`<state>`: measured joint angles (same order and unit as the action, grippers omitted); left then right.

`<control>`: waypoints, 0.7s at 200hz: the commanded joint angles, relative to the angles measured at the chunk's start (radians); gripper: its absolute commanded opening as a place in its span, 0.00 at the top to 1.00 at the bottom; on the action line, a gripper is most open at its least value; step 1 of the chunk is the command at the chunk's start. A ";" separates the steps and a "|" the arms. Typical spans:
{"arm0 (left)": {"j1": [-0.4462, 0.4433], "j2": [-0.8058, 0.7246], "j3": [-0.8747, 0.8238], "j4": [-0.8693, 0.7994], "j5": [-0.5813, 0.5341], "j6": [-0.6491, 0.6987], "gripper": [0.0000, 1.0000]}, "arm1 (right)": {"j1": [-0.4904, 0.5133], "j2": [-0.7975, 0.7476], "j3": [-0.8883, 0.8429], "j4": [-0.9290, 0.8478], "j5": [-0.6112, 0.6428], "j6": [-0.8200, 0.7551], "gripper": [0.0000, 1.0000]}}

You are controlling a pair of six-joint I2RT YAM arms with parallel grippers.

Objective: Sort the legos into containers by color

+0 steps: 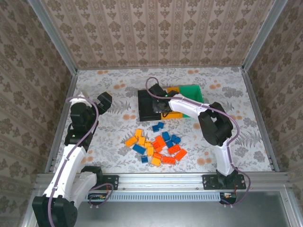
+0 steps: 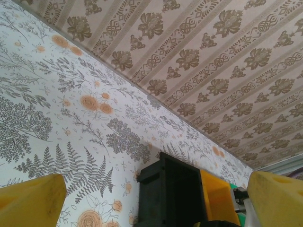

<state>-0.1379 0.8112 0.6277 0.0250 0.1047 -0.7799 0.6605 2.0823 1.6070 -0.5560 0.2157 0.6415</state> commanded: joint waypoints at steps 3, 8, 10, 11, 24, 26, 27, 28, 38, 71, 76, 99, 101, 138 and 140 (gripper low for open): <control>-0.006 -0.026 -0.007 -0.025 -0.002 -0.024 0.00 | 0.038 0.056 0.074 -0.035 -0.025 0.151 1.00; -0.005 -0.028 -0.008 -0.027 -0.003 -0.024 0.00 | 0.046 0.062 0.083 -0.040 -0.019 0.165 1.00; -0.004 -0.029 -0.008 -0.027 -0.003 -0.024 0.00 | 0.049 0.064 0.085 -0.042 -0.017 0.169 1.00; -0.003 -0.030 -0.008 -0.027 -0.003 -0.023 0.00 | 0.049 0.064 0.085 -0.042 -0.017 0.169 1.00; -0.003 -0.039 -0.011 -0.034 -0.005 -0.021 0.00 | 0.060 0.078 0.111 -0.050 -0.009 0.185 1.00; -0.003 -0.041 -0.012 -0.035 -0.006 -0.020 0.00 | 0.062 0.082 0.118 -0.050 -0.009 0.186 1.00; -0.004 -0.042 -0.012 -0.035 -0.006 -0.019 0.00 | 0.063 0.082 0.122 -0.051 -0.009 0.186 1.00; -0.004 -0.042 -0.011 -0.037 -0.006 -0.018 0.00 | 0.063 0.084 0.125 -0.051 -0.009 0.186 1.00; -0.006 -0.051 -0.015 -0.041 -0.007 -0.019 0.00 | 0.066 0.100 0.156 -0.068 -0.012 0.190 1.00; -0.005 -0.070 -0.020 -0.056 -0.008 -0.016 0.00 | 0.091 0.116 0.200 -0.094 -0.002 0.208 1.00; -0.005 -0.072 -0.020 -0.058 -0.006 -0.016 0.00 | 0.095 0.119 0.203 -0.100 0.004 0.214 1.00; -0.004 -0.075 -0.019 -0.065 0.003 -0.018 0.00 | 0.108 0.134 0.218 -0.107 -0.001 0.225 1.00; -0.004 -0.076 -0.019 -0.065 0.003 -0.018 0.00 | 0.110 0.136 0.221 -0.110 -0.001 0.224 1.00; -0.005 -0.087 -0.019 -0.080 0.000 -0.016 0.00 | 0.129 0.153 0.240 -0.132 0.012 0.212 1.00; -0.005 -0.087 -0.019 -0.080 -0.001 -0.016 0.00 | 0.129 0.153 0.240 -0.131 0.012 0.212 1.00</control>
<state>-0.1379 0.7456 0.6151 -0.0246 0.1051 -0.7868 0.7757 2.2066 1.8179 -0.6880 0.2737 0.7940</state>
